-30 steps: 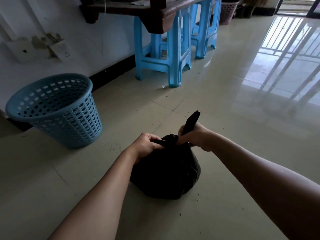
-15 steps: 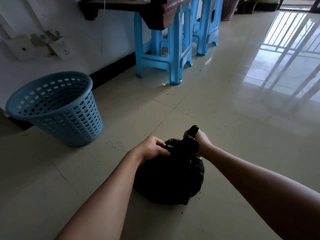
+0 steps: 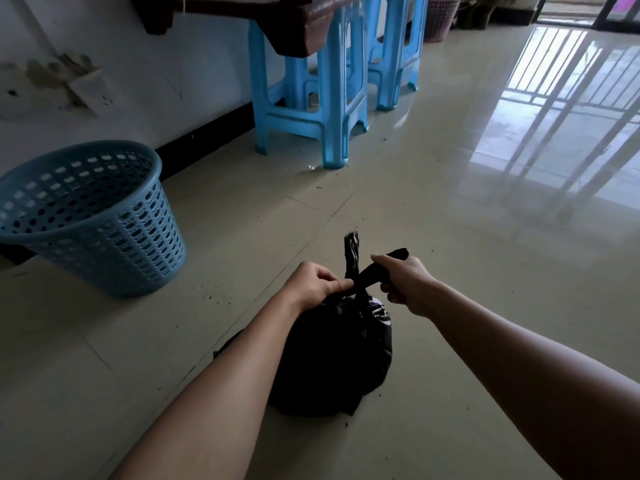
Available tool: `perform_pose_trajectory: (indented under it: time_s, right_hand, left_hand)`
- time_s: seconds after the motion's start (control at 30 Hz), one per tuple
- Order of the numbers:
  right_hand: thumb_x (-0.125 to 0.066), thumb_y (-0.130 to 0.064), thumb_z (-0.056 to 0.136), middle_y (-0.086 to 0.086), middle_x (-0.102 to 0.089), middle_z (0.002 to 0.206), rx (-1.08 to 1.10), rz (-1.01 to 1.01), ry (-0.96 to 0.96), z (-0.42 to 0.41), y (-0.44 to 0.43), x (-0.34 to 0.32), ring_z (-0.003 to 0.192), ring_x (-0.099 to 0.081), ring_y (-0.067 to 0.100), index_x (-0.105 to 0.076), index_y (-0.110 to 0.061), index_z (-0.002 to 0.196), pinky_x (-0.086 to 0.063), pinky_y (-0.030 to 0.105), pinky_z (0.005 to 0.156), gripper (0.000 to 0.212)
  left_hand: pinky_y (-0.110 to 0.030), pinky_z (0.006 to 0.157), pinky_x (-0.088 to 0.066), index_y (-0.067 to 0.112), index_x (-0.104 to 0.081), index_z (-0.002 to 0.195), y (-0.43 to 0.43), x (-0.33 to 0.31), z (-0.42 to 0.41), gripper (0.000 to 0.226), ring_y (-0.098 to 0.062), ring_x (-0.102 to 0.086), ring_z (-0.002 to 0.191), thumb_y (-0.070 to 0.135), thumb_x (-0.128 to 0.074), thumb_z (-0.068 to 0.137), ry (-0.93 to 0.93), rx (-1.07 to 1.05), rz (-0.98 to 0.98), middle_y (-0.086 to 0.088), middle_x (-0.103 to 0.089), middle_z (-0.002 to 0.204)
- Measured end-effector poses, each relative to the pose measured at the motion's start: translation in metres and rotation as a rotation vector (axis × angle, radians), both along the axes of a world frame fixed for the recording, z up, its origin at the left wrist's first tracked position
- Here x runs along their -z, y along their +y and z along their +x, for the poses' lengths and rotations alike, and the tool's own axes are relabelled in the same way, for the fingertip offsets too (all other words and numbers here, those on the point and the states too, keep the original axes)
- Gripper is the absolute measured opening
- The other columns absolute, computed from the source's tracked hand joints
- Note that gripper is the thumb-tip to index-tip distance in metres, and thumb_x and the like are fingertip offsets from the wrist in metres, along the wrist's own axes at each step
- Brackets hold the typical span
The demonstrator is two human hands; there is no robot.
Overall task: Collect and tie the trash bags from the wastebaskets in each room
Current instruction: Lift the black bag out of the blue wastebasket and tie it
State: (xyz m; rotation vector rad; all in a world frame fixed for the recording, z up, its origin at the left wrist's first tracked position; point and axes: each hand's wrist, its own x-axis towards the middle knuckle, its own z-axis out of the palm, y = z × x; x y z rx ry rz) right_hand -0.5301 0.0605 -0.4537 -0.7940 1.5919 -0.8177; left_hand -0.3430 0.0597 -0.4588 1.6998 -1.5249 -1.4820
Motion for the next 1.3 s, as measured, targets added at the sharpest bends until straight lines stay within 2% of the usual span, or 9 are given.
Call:
perform_pose_trajectory:
  time_s: [0.23, 0.43, 0.53, 0.67, 0.87, 0.97, 1.1, 1.2, 1.3]
  right_hand:
    - [-0.078, -0.041, 0.077, 0.006, -0.064, 0.081, -0.219, 0.202, -0.187, -0.012, 0.004, -0.001, 0.061, -0.06, 0.015, -0.069, -0.009, 0.098, -0.047, 0.023, 0.051, 0.039]
    - [-0.071, -0.047, 0.082, 0.002, -0.053, 0.07, -0.548, 0.288, -0.243, -0.003, 0.007, -0.005, 0.056, -0.05, 0.013, -0.063, -0.01, 0.099, -0.042, 0.024, 0.052, 0.042]
    - [-0.053, -0.062, 0.088, 0.002, -0.054, 0.067, -0.456, 0.247, -0.123, 0.008, 0.006, -0.012, 0.054, -0.046, 0.014, -0.06, -0.013, 0.085, -0.037, 0.023, 0.046, 0.05]
    - [-0.049, -0.041, 0.098, 0.01, -0.063, 0.088, -0.271, 0.128, 0.065, 0.015, 0.004, -0.006, 0.065, -0.056, 0.019, -0.065, -0.002, 0.102, -0.04, 0.027, 0.053, 0.042]
    - [-0.044, -0.041, 0.095, -0.004, -0.049, 0.061, -0.331, 0.221, -0.359, 0.004, -0.002, -0.008, 0.059, -0.047, 0.013, -0.079, -0.018, 0.092, -0.036, 0.027, 0.057, 0.042]
    - [-0.047, -0.041, 0.092, -0.003, -0.047, 0.062, -0.518, 0.257, -0.358, 0.001, -0.002, -0.007, 0.06, -0.044, 0.013, -0.075, -0.017, 0.08, -0.031, 0.028, 0.059, 0.039]
    - [-0.053, -0.036, 0.09, -0.004, -0.057, 0.066, -0.692, 0.23, -0.1, 0.003, -0.002, -0.009, 0.057, -0.046, 0.01, -0.074, -0.017, 0.082, -0.034, 0.026, 0.055, 0.03]
    - [-0.055, -0.034, 0.089, -0.002, -0.059, 0.07, -0.671, 0.199, 0.001, 0.003, -0.006, -0.01, 0.058, -0.049, 0.012, -0.077, -0.016, 0.084, -0.038, 0.027, 0.056, 0.029]
    - [-0.058, -0.038, 0.087, 0.0, -0.06, 0.073, -0.625, 0.199, 0.041, 0.0, -0.007, -0.008, 0.059, -0.052, 0.014, -0.077, -0.017, 0.083, -0.042, 0.028, 0.059, 0.028]
  left_hand:
    - [-0.029, 0.072, -0.052, 0.006, -0.072, 0.079, 0.002, 0.008, -0.004, 0.008, -0.019, -0.063, 0.061, 0.007, -0.078, 0.074, 0.058, -0.047, 0.055, -0.011, -0.069, 0.073]
    - [-0.022, 0.058, -0.052, 0.008, -0.067, 0.073, 0.003, 0.008, -0.003, 0.012, -0.013, -0.062, 0.053, 0.002, -0.077, 0.075, 0.144, -0.149, 0.005, -0.007, -0.066, 0.066]
    - [-0.015, 0.052, -0.048, 0.006, -0.071, 0.08, 0.004, 0.006, -0.005, 0.009, -0.007, -0.063, 0.05, 0.009, -0.078, 0.076, 0.071, -0.028, -0.003, -0.004, -0.068, 0.066]
    - [-0.026, 0.068, -0.053, -0.001, -0.072, 0.088, 0.005, 0.005, -0.004, 0.022, -0.018, -0.066, 0.064, 0.011, -0.081, 0.072, 0.098, 0.02, 0.03, -0.013, -0.072, 0.078]
    - [-0.024, 0.06, -0.051, -0.001, -0.07, 0.089, 0.006, 0.004, 0.002, 0.011, -0.018, -0.063, 0.057, 0.001, -0.071, 0.078, 0.206, 0.002, 0.154, -0.013, -0.067, 0.073]
    - [-0.021, 0.053, -0.053, 0.002, -0.068, 0.09, 0.003, 0.001, 0.009, 0.014, -0.014, -0.065, 0.053, -0.005, -0.059, 0.083, 0.398, -0.097, 0.294, -0.007, -0.069, 0.065]
    - [-0.029, 0.069, -0.052, 0.004, -0.062, 0.102, 0.003, -0.006, 0.019, 0.024, -0.023, -0.064, 0.073, 0.019, -0.053, 0.087, 0.6, -0.1, 0.436, -0.014, -0.067, 0.087]
    - [-0.028, 0.063, -0.058, 0.007, -0.064, 0.109, 0.004, -0.008, 0.028, 0.053, -0.031, -0.07, 0.069, 0.049, -0.059, 0.078, 0.82, -0.094, 0.448, -0.023, -0.071, 0.084]
    - [-0.039, 0.081, -0.056, 0.015, -0.064, 0.116, 0.004, -0.007, 0.033, 0.068, -0.032, -0.069, 0.088, 0.065, -0.062, 0.071, 0.777, 0.057, 0.417, -0.016, -0.07, 0.098]
